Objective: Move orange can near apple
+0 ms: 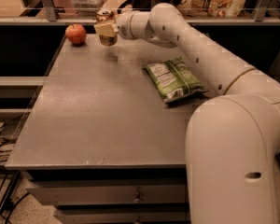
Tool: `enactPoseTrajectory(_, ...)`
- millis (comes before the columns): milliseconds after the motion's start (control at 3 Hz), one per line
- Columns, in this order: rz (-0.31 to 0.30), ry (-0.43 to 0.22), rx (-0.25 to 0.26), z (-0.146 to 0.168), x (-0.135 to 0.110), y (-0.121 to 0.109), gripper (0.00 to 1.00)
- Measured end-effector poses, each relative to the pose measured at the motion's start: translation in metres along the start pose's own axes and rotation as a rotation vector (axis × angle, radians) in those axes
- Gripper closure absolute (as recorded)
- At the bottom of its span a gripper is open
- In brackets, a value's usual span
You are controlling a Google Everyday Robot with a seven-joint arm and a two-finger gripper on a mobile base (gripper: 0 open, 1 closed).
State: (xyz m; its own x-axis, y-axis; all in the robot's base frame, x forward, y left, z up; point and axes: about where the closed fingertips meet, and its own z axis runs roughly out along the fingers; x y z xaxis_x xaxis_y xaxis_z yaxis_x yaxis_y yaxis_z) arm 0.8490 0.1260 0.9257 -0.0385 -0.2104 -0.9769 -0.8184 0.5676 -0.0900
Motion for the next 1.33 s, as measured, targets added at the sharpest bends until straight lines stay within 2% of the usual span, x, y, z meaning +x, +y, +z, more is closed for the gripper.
enactPoseTrajectory(333,0.011,-0.008,-0.041,0.015,-0.002,0.005,0.82)
enactPoseTrajectory(1333,0.036,0.033,-0.146,0.048,0.017,0.029,0.12)
